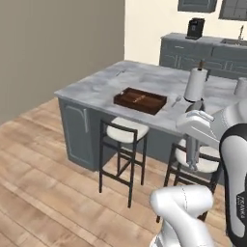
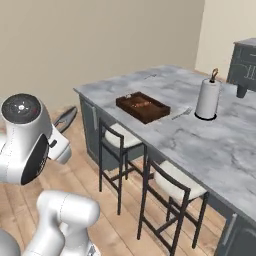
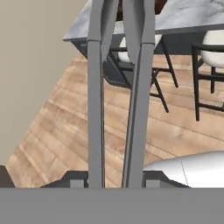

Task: Take the tongs from the drawer on the right and place them on the dining counter next to the tray containing the kebab skewer.

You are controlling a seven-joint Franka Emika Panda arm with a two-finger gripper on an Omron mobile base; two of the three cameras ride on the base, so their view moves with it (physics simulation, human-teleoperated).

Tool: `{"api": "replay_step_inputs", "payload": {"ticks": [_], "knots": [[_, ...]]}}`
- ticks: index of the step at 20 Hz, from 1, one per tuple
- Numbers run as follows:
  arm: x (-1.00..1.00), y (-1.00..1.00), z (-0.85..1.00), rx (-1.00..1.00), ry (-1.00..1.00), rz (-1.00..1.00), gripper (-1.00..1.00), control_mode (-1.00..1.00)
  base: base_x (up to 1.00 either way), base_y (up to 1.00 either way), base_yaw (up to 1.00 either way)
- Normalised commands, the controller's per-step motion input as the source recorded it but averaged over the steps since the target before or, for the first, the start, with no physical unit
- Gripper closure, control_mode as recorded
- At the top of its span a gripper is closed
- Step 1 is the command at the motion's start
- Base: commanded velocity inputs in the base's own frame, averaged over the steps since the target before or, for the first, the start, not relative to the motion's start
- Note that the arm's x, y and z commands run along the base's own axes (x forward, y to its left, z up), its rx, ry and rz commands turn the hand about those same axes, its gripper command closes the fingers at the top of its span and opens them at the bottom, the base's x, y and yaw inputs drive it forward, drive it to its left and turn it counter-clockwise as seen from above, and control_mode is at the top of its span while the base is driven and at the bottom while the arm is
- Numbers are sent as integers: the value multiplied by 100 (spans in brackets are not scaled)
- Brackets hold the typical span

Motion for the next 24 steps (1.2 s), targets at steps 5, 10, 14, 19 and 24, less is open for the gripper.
{"api": "replay_step_inputs", "payload": {"ticks": [5, 10, 14, 19, 24], "knots": [[0, 0, 0, 0, 0, 0, 100, 100, 13, 100, -55], [0, 0, 0, 0, 0, 0, 100, 100, -49, 100, -52], [0, 0, 0, 0, 0, 0, 100, 100, -6, 100, -61], [0, 0, 0, 0, 0, 0, 100, 100, 16, 100, -61], [0, 0, 0, 0, 0, 0, 100, 100, 27, 100, -40]]}}
